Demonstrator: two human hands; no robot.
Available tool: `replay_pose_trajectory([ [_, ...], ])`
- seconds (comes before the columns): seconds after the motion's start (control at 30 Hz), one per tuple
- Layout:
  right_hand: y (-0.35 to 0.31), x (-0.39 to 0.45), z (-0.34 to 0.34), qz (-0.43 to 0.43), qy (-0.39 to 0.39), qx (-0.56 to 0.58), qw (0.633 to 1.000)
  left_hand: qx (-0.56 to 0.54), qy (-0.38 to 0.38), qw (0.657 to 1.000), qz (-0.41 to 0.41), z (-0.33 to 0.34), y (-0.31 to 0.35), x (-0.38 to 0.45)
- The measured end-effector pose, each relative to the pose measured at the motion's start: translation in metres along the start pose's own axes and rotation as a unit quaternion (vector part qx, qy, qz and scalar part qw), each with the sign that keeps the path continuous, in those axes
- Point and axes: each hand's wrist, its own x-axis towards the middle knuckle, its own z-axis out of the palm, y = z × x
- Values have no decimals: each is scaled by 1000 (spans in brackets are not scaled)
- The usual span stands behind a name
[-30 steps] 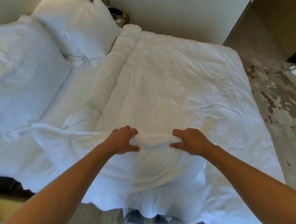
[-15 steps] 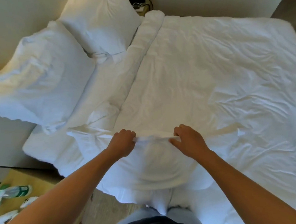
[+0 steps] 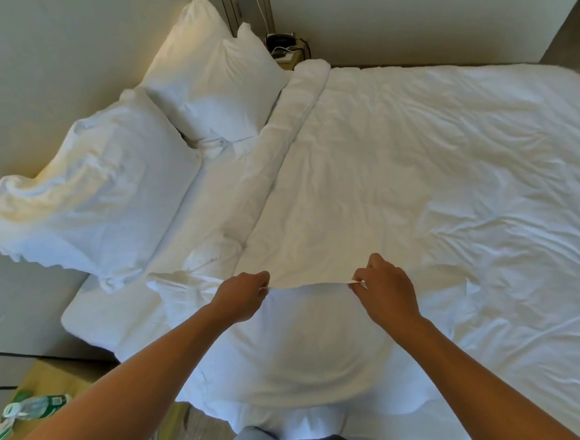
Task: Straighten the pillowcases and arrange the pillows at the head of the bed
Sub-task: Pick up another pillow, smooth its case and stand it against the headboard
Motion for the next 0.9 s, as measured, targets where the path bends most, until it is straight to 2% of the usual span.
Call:
replay_pose_trajectory([
  [0.13, -5, -4, 1, 42, -24, -3, 999, -1, -3, 1000, 23, 1, -10, 8],
  [0.23, -11, -9, 3, 59, -7, 69, 996, -23, 8, 999, 37, 7, -16, 9],
  [0.4, -19, -16, 4, 81, -79, 115, 987, -63, 3, 997, 42, 15, -32, 14],
  [0.6, -21, -17, 11, 74, -34, 92, 992, -40, -40, 998, 36, 17, -62, 21],
  [0.8, -18, -23, 20, 70, -45, 86, 993, -49, 3, 998, 34, 9, -72, 18],
  [0.9, -20, -9, 18, 72, -23, 96, 992, -54, 16, 998, 24, -3, -69, 11],
])
